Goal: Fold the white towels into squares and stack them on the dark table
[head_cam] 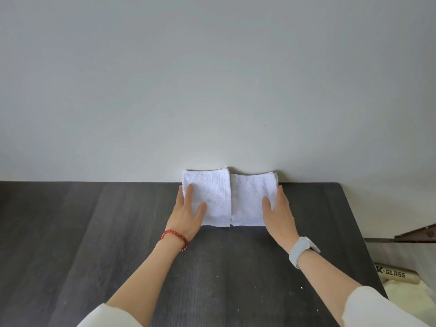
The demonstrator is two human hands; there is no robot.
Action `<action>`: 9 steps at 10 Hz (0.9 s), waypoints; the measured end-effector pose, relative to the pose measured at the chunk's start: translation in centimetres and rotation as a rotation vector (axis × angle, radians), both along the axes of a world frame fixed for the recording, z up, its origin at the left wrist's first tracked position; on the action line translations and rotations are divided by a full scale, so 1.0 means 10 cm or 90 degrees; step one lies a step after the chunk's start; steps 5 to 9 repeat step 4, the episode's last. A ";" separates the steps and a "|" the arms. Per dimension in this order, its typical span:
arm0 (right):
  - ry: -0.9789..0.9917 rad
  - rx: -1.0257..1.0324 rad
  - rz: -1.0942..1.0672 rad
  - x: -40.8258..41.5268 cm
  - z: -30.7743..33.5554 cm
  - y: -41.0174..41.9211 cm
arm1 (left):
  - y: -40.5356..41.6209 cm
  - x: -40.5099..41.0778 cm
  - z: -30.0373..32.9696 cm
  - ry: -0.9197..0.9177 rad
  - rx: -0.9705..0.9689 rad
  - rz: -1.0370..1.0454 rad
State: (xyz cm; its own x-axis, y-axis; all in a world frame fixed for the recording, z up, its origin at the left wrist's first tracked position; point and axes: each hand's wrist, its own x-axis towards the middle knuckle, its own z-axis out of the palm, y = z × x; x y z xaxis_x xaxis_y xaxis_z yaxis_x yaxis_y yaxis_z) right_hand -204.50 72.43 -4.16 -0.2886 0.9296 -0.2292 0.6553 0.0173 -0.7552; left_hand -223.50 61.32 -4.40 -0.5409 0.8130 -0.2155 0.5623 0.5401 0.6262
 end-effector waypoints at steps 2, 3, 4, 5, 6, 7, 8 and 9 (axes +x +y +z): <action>0.020 -0.036 0.009 -0.02 0.03 0.01 | 0.01 0.00 0.02 -0.014 0.004 -0.006; 0.006 0.007 -0.004 0.02 0.07 0.01 | -0.05 0.01 0.01 0.030 0.026 0.029; 0.119 0.030 -0.097 0.05 0.29 0.01 | -0.16 0.15 -0.04 0.201 0.061 0.057; 0.119 0.030 -0.097 0.05 0.29 0.01 | -0.16 0.15 -0.04 0.201 0.061 0.057; 0.119 0.030 -0.097 0.05 0.29 0.01 | -0.16 0.15 -0.04 0.201 0.061 0.057; 0.119 0.030 -0.097 0.05 0.29 0.01 | -0.16 0.15 -0.04 0.201 0.061 0.057; 0.119 0.030 -0.097 0.05 0.29 0.01 | -0.16 0.15 -0.04 0.201 0.061 0.057; 0.119 0.030 -0.097 0.05 0.29 0.01 | -0.16 0.15 -0.04 0.201 0.061 0.057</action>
